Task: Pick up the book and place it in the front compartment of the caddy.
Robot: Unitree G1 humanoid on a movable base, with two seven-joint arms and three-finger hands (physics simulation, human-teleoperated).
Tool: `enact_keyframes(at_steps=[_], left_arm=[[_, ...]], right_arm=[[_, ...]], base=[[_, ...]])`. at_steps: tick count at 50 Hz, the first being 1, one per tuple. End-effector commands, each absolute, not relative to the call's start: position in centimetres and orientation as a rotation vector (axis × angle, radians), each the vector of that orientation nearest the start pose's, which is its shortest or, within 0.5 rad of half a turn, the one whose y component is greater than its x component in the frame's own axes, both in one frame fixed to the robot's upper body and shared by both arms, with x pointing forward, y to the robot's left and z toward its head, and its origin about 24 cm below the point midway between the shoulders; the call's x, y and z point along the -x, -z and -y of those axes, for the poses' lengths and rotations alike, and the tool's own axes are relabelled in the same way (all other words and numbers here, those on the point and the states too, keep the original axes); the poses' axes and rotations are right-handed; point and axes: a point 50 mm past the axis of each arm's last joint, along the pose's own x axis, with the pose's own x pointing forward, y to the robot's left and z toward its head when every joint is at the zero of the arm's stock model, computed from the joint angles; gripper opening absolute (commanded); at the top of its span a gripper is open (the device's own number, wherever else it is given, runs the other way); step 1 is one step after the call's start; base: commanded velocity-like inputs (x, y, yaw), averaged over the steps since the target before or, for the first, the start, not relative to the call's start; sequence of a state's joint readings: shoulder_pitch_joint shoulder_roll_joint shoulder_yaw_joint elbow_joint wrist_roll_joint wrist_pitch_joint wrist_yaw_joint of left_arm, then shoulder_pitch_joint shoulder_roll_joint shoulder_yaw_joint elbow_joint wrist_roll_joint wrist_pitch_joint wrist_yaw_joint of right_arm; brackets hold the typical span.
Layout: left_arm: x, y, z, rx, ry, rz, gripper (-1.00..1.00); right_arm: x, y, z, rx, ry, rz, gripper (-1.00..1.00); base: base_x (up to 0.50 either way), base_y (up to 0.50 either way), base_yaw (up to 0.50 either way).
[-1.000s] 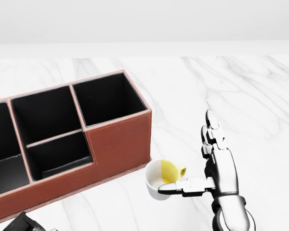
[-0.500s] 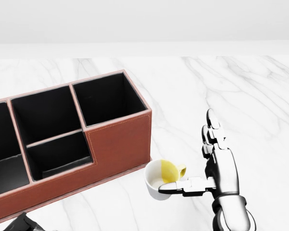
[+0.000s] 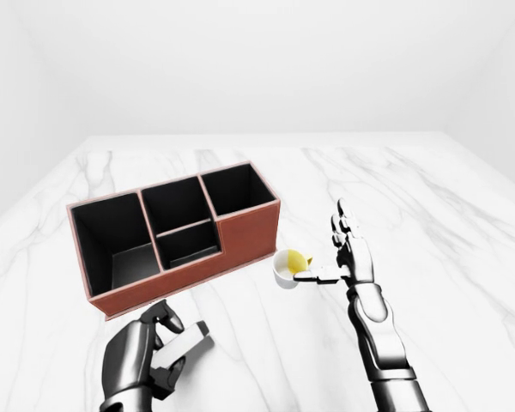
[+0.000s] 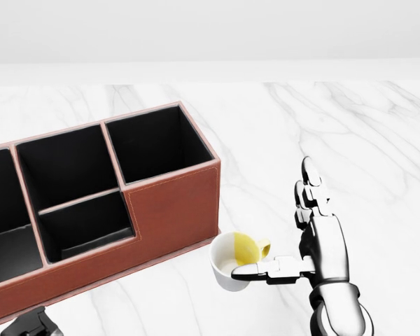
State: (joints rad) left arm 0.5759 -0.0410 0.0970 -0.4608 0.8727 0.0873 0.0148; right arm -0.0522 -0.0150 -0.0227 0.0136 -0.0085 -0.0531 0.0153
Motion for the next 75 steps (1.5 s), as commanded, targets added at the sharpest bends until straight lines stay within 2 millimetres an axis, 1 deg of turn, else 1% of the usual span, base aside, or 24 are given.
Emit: enact_keyframes(at_steps=[1, 5, 8, 9, 12, 13, 14, 16, 18, 19, 22, 23, 28, 32, 34, 39, 40, 43, 44, 46, 57, 61, 62, 75], left_arm=[[-14.6, -7.2, -19.5, -0.91, -0.264, -0.14, -0.94], [-14.7, -8.3, -19.3, -0.91, -0.256, -0.102, -0.93], [-14.8, -8.4, -19.3, -0.911, -0.258, -0.094, -0.93], [-14.9, -8.9, -19.2, -0.909, -0.255, -0.074, -0.94], [-15.0, -8.9, -19.2, -0.909, -0.254, -0.072, -0.94], [-15.1, -9.3, -19.1, -0.912, -0.248, -0.056, -0.95], [-15.3, -10.3, -18.9, -0.909, -0.242, -0.018, -0.96], [-15.7, -10.8, -18.9, -0.908, -0.236, 0.007, -0.96], [-15.7, -10.8, -18.9, -0.909, -0.235, 0.008, -0.96], [-16.3, -11.7, -19.0, -0.912, -0.228, 0.045, -0.96], [-16.4, -11.9, -19.0, -0.913, -0.225, 0.052, -0.96], [-16.4, -12.4, -18.8, -0.922, -0.22, 0.07, -0.96], [-16.4, -13.3, -18.6, -0.943, -0.209, 0.098, -0.96], [-16.4, -13.3, -18.6, -0.944, -0.208, 0.1, -0.96], [-16.7, -14.7, -18.7, -0.966, -0.208, 0.147, -0.96], [-16.7, -14.7, -18.7, -0.967, -0.209, 0.147, -0.96], [-17.2, -16.1, -18.5, -1.011, -0.203, 0.197, -0.96], [-17.4, -16.6, -18.5, -1.028, -0.202, 0.214, -0.96], [-17.6, -17.1, -18.5, -1.041, -0.203, 0.234, -0.96], [-17.6, -17.1, -18.5, -1.043, -0.202, 0.236, -0.96], [-18.5, -19.0, -18.5, -1.096, -0.222, 0.32, -0.95], [-18.5, -19.1, -18.5, -1.098, -0.222, 0.324, -0.96], [-18.6, -19.6, -18.4, -1.118, -0.225, 0.341, -0.95], [-19.6, -21.4, -18.2, -1.172, -0.221, 0.411, -0.95]], right_arm=[[-26.4, -5.5, 15.3, 0.021, -0.006, 0.091, 1.0], [-26.4, -5.6, 15.4, 0.02, -0.004, 0.092, 1.0], [-26.3, -5.6, 15.4, 0.02, -0.005, 0.092, 1.0], [-26.3, -5.6, 15.3, 0.02, -0.007, 0.092, 1.0], [-26.3, -5.6, 15.3, 0.02, -0.007, 0.092, 1.0], [-26.1, -5.8, 15.1, 0.02, -0.008, 0.091, 1.0], [-26.2, -5.7, 15.2, 0.019, -0.007, 0.091, 1.0], [-26.1, -5.7, 15.2, 0.019, -0.008, 0.092, 1.0], [-26.1, -5.7, 15.2, 0.019, -0.008, 0.092, 1.0], [-26.1, -5.7, 15.2, 0.018, -0.008, 0.092, 1.0], [-26.1, -5.7, 15.2, 0.018, -0.008, 0.091, 1.0], [-26.1, -5.7, 15.2, 0.017, -0.006, 0.091, 1.0], [-26.3, -5.6, 15.3, 0.017, -0.006, 0.092, 1.0], [-26.3, -5.6, 15.3, 0.017, -0.006, 0.092, 1.0], [-26.4, -5.5, 15.3, 0.016, -0.005, 0.092, 1.0], [-26.4, -5.5, 15.3, 0.016, -0.005, 0.092, 1.0], [-26.4, -5.5, 15.3, 0.015, -0.006, 0.093, 1.0], [-26.4, -5.5, 15.3, 0.015, -0.005, 0.093, 1.0], [-26.3, -5.6, 15.3, 0.014, -0.004, 0.094, 1.0], [-26.3, -5.6, 15.3, 0.014, -0.004, 0.094, 1.0], [-26.3, -5.7, 15.3, 0.013, -0.004, 0.094, 1.0], [-26.3, -5.7, 15.3, 0.013, -0.004, 0.094, 1.0], [-26.4, -5.6, 15.3, 0.013, -0.005, 0.094, 1.0], [-26.3, -5.7, 15.3, 0.012, -0.004, 0.095, 1.0]], base=[[0.0, 0.0, 0.0], [0.0, 0.0, 0.0], [0.0, 0.0, 0.0], [0.0, 0.0, 0.0], [0.0, 0.0, 0.0], [0.0, 0.0, 0.0], [0.0, 0.0, 0.0], [0.0, 0.0, 0.0], [0.0, 0.0, 0.0], [0.0, 0.0, 0.0], [0.0, 0.0, 0.0], [0.0, 0.0, 0.0], [0.0, 0.0, 0.0], [0.0, 0.0, 0.0], [0.0, 0.0, 0.0], [0.0, 0.0, 0.0], [0.0, 0.0, 0.0], [0.0, 0.0, 0.0], [0.0, 0.0, 0.0], [0.0, 0.0, 0.0], [0.0, 0.0, 0.0], [0.0, 0.0, 0.0], [0.0, 0.0, 0.0], [0.0, 0.0, 0.0]])
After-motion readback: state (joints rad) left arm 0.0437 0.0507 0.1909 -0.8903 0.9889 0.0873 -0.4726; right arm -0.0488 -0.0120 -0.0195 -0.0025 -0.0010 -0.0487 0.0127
